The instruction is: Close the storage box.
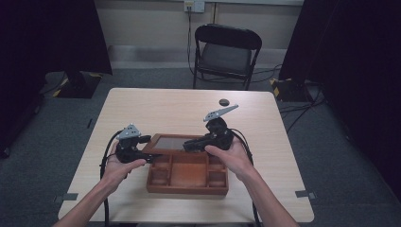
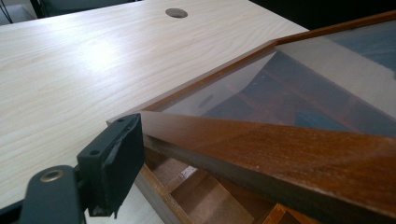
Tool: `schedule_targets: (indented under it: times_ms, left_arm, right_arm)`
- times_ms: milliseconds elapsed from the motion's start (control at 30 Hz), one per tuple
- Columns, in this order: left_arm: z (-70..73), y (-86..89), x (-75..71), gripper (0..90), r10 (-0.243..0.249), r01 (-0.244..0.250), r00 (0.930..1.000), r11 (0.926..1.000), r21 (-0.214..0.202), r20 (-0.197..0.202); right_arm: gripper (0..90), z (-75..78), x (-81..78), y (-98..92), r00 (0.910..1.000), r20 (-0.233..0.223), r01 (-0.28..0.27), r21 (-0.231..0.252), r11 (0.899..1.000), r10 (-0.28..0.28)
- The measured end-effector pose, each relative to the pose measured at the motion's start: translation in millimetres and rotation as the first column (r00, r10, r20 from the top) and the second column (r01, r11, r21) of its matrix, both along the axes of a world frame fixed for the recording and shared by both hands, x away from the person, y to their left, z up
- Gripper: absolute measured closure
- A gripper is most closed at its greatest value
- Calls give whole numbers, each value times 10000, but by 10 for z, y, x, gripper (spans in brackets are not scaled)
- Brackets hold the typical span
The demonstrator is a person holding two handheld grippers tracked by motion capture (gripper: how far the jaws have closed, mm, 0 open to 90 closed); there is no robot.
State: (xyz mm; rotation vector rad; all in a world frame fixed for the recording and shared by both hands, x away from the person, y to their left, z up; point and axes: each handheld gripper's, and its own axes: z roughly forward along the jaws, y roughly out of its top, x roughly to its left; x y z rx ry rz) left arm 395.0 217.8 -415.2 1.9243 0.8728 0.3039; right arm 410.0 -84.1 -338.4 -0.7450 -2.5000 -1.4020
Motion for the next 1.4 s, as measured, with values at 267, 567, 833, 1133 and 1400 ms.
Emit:
schedule_targets:
  times_ms: [267,567,833,1133,1400]
  left_arm:
    - [15,12,-13,168,69,-72,9999,9996,274,108]
    - [-37,169,-24,177,386,-382,9991,9991,205,-171]
    - [-65,295,-20,189,470,-462,9987,9983,367,-213]
    - [-99,422,-3,192,643,-632,9976,9972,411,-265]
    - [-89,579,64,199,1330,-1321,9905,9909,276,-338]
  right_arm:
    - [814,3,0,3,10000,0,-90,-102,9999,90]
    - [814,-27,-27,-2,9998,-33,-177,-257,9995,176]
    - [812,-29,-56,-34,9999,93,-139,-389,9991,143]
    - [812,-86,-99,-59,9997,37,-237,-509,9984,239]
    - [809,-158,-184,-108,9997,119,-221,-684,9974,230]
